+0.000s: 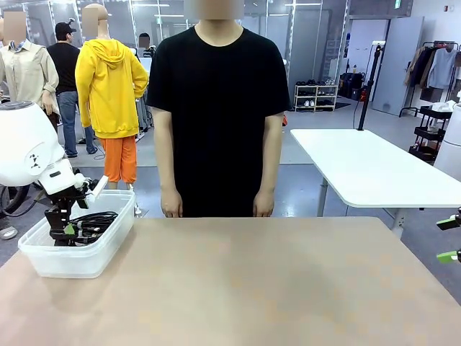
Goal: Organize and store the cables.
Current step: Place the USB Extension Cable into the Organizing box.
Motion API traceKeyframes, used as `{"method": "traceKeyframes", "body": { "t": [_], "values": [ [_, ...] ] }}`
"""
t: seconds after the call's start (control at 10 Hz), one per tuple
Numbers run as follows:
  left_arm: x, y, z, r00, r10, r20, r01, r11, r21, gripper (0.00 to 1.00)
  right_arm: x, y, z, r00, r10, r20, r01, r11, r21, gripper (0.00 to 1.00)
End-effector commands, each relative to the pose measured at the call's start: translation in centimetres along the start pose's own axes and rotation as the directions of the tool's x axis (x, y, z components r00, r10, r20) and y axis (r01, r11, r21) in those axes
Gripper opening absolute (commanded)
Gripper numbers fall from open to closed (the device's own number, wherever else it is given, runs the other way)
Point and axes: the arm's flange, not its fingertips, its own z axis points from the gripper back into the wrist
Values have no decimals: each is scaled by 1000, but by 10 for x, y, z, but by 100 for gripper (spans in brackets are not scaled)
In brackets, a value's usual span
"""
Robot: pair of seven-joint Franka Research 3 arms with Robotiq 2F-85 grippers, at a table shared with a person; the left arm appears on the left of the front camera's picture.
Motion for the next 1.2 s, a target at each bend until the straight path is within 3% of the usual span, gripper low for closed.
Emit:
{"method": "traceKeyframes", "body": {
  "t": [0.0,1.1],
  "values": [
    [-4,3,0,1000,-12,0,12,1000,3,100,-1,-2,-1,1000,15,19,-15,1000,-6,100],
    [-4,3,0,1000,-12,0,12,1000,3,100,-1,-2,-1,1000,15,19,-15,1000,-6,100]
  ]
}}
